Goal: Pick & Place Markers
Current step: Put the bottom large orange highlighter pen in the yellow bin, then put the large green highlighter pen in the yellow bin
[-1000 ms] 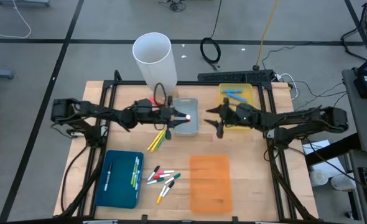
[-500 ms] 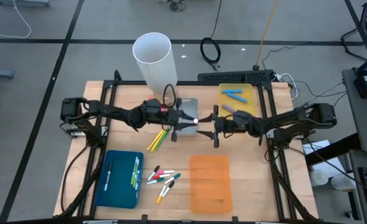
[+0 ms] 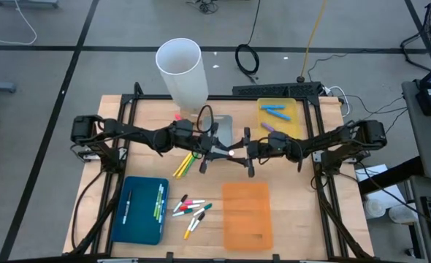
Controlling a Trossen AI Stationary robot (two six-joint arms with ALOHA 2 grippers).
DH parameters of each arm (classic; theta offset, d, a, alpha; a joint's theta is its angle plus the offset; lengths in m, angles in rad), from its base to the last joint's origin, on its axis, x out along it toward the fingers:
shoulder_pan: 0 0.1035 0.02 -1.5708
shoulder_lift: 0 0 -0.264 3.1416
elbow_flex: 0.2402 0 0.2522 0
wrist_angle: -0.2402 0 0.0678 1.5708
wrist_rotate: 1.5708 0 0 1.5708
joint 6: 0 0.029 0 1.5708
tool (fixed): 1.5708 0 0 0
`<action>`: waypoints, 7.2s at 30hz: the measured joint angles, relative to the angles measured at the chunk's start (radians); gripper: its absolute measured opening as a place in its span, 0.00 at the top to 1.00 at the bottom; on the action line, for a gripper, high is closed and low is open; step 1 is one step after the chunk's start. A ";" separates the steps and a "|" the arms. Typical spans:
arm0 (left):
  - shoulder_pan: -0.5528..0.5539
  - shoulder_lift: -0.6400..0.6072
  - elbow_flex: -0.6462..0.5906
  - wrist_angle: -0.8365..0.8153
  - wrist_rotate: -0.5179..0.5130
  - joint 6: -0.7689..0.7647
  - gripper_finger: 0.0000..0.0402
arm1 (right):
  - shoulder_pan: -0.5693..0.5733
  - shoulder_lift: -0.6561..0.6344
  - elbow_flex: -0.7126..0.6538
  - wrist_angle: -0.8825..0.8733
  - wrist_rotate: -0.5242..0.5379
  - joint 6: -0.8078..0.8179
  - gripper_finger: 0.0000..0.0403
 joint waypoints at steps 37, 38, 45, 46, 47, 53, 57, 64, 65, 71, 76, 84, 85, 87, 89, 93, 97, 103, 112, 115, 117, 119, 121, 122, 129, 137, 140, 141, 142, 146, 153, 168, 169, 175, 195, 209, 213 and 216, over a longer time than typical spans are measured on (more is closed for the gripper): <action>0.000 -0.203 -0.001 -0.415 -0.408 -0.282 0.36 | -0.178 -0.182 0.033 -0.699 0.327 0.106 0.89; 0.000 -0.227 -0.001 -0.462 -0.417 -0.282 0.36 | -0.197 -0.201 0.033 -0.750 0.343 0.129 0.89; -0.001 -0.304 0.000 -0.761 -0.573 -0.334 0.42 | -0.337 -0.283 0.033 -1.123 0.383 0.274 0.89; -0.001 -0.302 0.000 -0.797 -0.591 -0.340 0.43 | -0.352 -0.283 0.032 -1.151 0.379 0.290 0.89; -0.001 -0.300 -0.002 -0.824 -0.599 -0.343 0.44 | -0.368 -0.284 0.033 -1.171 0.379 0.296 0.89; -0.001 -0.282 -0.002 -0.854 -0.600 -0.343 0.50 | -0.391 -0.283 0.025 -1.143 0.373 0.276 0.87; -0.001 -0.286 -0.001 -0.845 -0.595 -0.337 0.53 | -0.358 -0.283 0.023 -1.035 0.376 0.236 0.88; -0.001 -0.285 -0.001 -0.856 -0.593 -0.334 0.58 | -0.321 -0.283 0.024 -0.939 0.513 0.224 0.88; -0.001 -0.285 -0.001 -0.862 -0.593 -0.334 0.59 | -0.321 -0.284 0.024 -0.954 0.551 0.226 0.88; -0.001 -0.285 -0.001 -0.906 -0.593 -0.358 0.60 | -0.322 -0.315 0.023 -1.080 0.742 0.265 0.88; -0.001 -0.285 -0.001 -0.932 -0.610 -0.366 0.56 | -0.323 -0.382 0.024 -1.204 0.811 0.328 0.88; 0.000 -0.285 -0.001 -0.942 -0.612 -0.363 0.50 | -0.411 -0.409 0.013 -1.446 0.606 0.492 0.88; 0.000 -0.285 -0.001 -0.943 -0.612 -0.364 0.50 | -0.421 -0.403 0.001 -1.435 0.574 0.496 0.88; 0.000 -0.285 -0.001 -0.946 -0.612 -0.365 0.51 | -0.442 -0.390 -0.024 -1.407 0.485 0.489 0.88; 0.000 -0.285 -0.001 -0.951 -0.612 -0.368 0.51 | -0.456 -0.375 -0.038 -1.356 0.408 0.463 0.88; 0.000 -0.285 -0.001 -0.955 -0.611 -0.378 0.51 | -0.463 -0.356 -0.042 -1.292 0.390 0.434 0.88; 0.000 -0.285 -0.001 -0.968 -0.611 -0.389 0.50 | -0.464 -0.355 -0.042 -1.284 0.399 0.424 0.86; 0.000 -0.285 -0.001 -1.013 -0.611 -0.442 0.48 | -0.464 -0.356 -0.042 -1.284 0.399 0.436 0.69; 0.001 -0.285 -0.001 -1.198 -0.620 -0.561 0.43 | -0.461 -0.450 -0.024 -1.258 0.401 0.393 0.47; 0.011 -0.285 -0.001 -1.297 -0.639 -0.627 0.43 | -0.459 -0.520 -0.024 -1.240 0.400 0.389 0.44; 0.019 -0.285 -0.001 -1.377 -0.660 -0.655 0.43 | -0.459 -0.567 -0.024 -1.227 0.400 0.376 0.44; 0.035 -0.285 -0.001 -1.463 -0.685 -0.689 0.43 | -0.459 -0.605 -0.024 -1.227 0.399 0.365 0.44; 0.074 -0.285 -0.001 -1.550 -0.688 -0.777 0.43 | -0.459 -0.634 -0.029 -1.220 0.398 0.366 0.45; 0.103 -0.285 -0.001 -1.590 -0.665 -0.839 0.43 | -0.458 -0.644 -0.033 -1.216 0.398 0.366 0.45; 0.275 -0.284 -0.037 -1.610 -0.538 -0.992 0.43 | -0.458 -0.657 -0.062 -1.154 0.395 0.363 0.45; 0.408 -0.261 -0.057 -1.593 -0.516 -0.828 0.43 | -0.456 -0.656 -0.062 -1.123 0.292 0.358 0.45; 0.444 -0.243 -0.059 -1.579 -0.492 -0.767 0.43 | -0.444 -0.656 -0.062 -1.123 0.294 0.357 0.46; 0.453 -0.235 -0.058 -1.572 -0.488 -0.752 0.43 | -0.440 -0.656 -0.062 -1.123 0.294 0.355 0.47; 0.457 -0.223 -0.058 -1.566 -0.484 -0.735 0.43 | -0.436 -0.656 -0.062 -1.123 0.294 0.355 0.47; 0.454 -0.204 -0.058 -1.563 -0.480 -0.655 0.43 | -0.426 -0.656 -0.062 -1.119 0.294 0.355 0.47; 0.427 -0.199 -0.058 -1.570 -0.491 -0.489 0.43 | -0.426 -0.656 -0.062 -1.118 0.295 0.340 0.47; 0.436 -0.167 -0.096 -1.486 -0.454 -0.081 0.43 | -0.426 -0.656 -0.062 -1.119 0.295 0.339 0.47; 0.437 -0.154 -0.109 -1.473 -0.454 -0.069 0.43 | -0.426 -0.656 -0.062 -1.118 0.295 0.339 0.47; 0.454 -0.056 -0.168 -1.363 -0.443 -0.041 0.43 | -0.426 -0.655 -0.062 -1.118 0.295 0.339 0.47; 0.410 -0.246 -0.181 -1.861 -0.432 -1.006 0.43 | -0.426 -0.655 -0.063 -1.118 0.295 0.340 0.47; 0.433 -0.248 -0.315 -1.770 -0.540 -1.241 0.45 | -0.426 -0.655 -0.063 -1.119 0.293 0.340 0.47; 0.426 -0.248 -0.318 -1.770 -0.566 -1.250 0.60 | -0.426 -0.655 -0.063 -1.119 0.292 0.344 0.47; 0.431 -0.247 -0.319 -1.772 -0.597 -1.250 0.74 | -0.426 -0.655 -0.063 -1.119 0.292 0.344 0.47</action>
